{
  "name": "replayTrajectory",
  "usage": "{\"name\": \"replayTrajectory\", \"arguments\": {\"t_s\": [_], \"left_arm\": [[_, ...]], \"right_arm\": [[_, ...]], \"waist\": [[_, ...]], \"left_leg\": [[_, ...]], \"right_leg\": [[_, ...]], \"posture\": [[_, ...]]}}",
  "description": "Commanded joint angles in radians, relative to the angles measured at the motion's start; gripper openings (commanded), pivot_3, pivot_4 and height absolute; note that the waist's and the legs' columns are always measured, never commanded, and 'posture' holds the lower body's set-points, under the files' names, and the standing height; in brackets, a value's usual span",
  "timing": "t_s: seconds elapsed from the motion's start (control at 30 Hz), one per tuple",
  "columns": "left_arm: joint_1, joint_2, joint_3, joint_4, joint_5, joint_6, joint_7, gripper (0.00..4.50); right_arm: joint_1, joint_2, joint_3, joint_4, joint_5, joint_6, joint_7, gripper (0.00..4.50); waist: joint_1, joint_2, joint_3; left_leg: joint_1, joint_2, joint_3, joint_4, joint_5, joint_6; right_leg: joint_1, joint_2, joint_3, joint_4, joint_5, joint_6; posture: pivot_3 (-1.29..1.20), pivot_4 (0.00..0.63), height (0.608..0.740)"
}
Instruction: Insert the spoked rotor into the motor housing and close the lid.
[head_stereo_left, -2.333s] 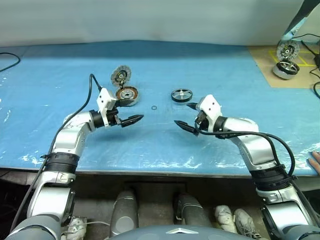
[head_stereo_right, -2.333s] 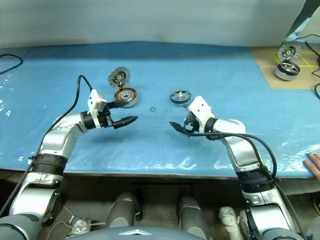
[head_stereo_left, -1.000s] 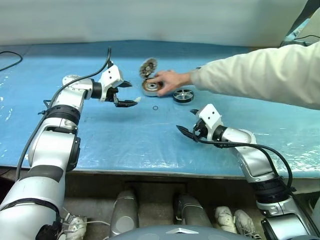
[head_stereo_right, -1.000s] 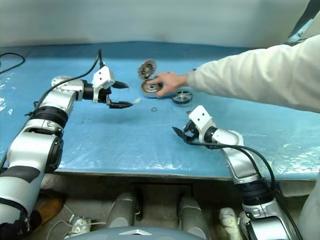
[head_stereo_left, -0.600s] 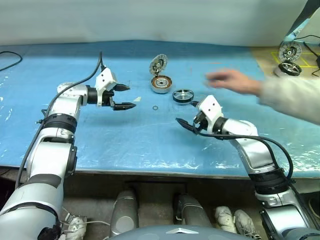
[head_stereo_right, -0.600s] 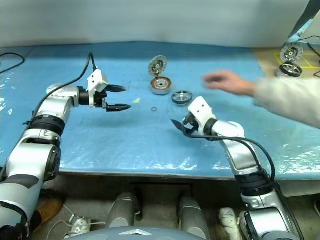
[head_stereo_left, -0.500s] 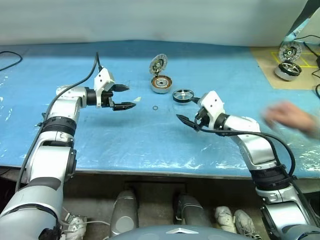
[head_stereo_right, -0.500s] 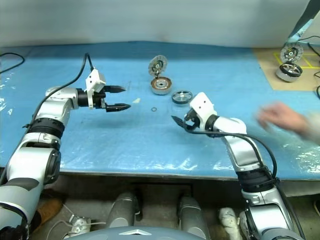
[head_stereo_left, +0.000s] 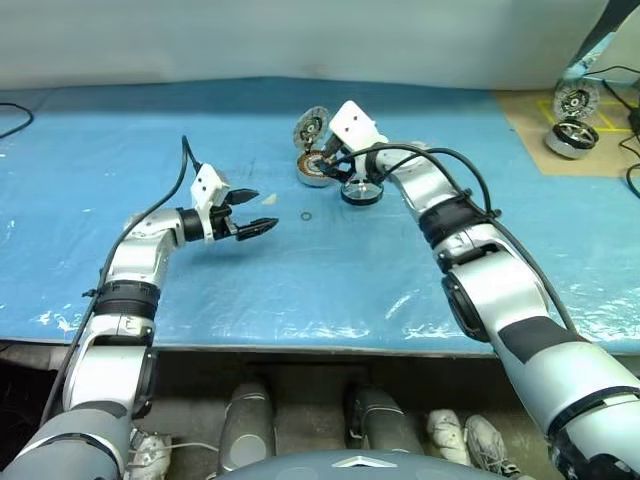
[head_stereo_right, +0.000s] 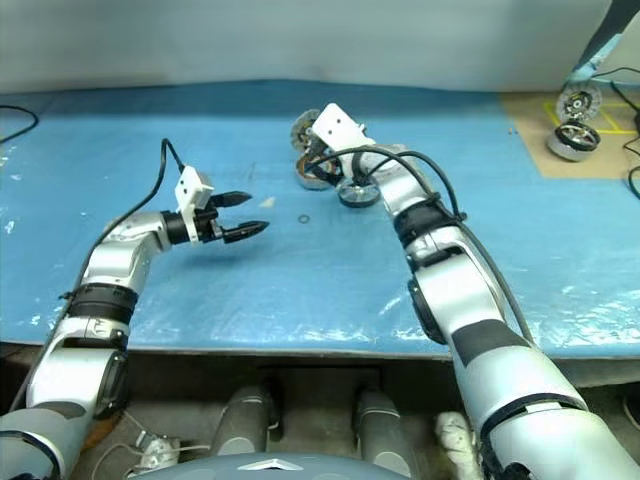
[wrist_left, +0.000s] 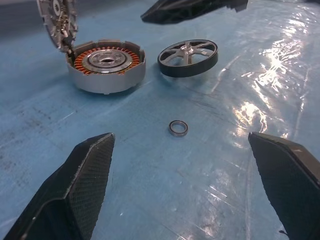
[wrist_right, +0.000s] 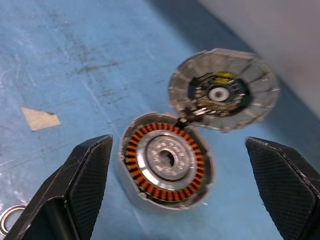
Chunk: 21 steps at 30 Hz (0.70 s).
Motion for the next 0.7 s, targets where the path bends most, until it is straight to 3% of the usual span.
{"name": "replayTrajectory", "arguments": {"t_s": [0.03,0.27,0.7], "left_arm": [[0.051,0.009,0.031,-0.100,-0.038,0.022,0.037,4.49],[0.147,0.010,0.041,-0.174,-0.065,0.036,0.086,4.49],[0.166,-0.017,0.042,-0.185,-0.056,-0.010,0.183,4.49]], "right_arm": [[-0.047,0.020,-0.038,0.110,-0.010,-0.043,-0.043,4.50],[-0.059,0.055,-0.065,0.183,-0.054,-0.059,-0.145,4.50],[-0.043,0.143,-0.055,0.193,-0.144,-0.095,-0.221,4.50]], "waist": [[0.002,0.000,0.000],[-0.003,0.000,0.000],[-0.004,0.001,0.000]], "left_leg": [[-0.001,0.000,-0.001,0.000,0.000,0.000],[-0.001,0.000,-0.001,0.002,0.000,0.000],[-0.001,0.001,0.000,0.001,0.000,-0.001]], "right_leg": [[0.000,0.000,-0.001,0.000,0.000,0.000],[-0.001,-0.001,-0.002,0.002,-0.002,-0.004],[-0.003,0.000,-0.001,0.003,-0.002,-0.004]], "posture": [[0.00,0.150,0.740],[0.00,0.150,0.740],[0.00,0.150,0.740]]}}
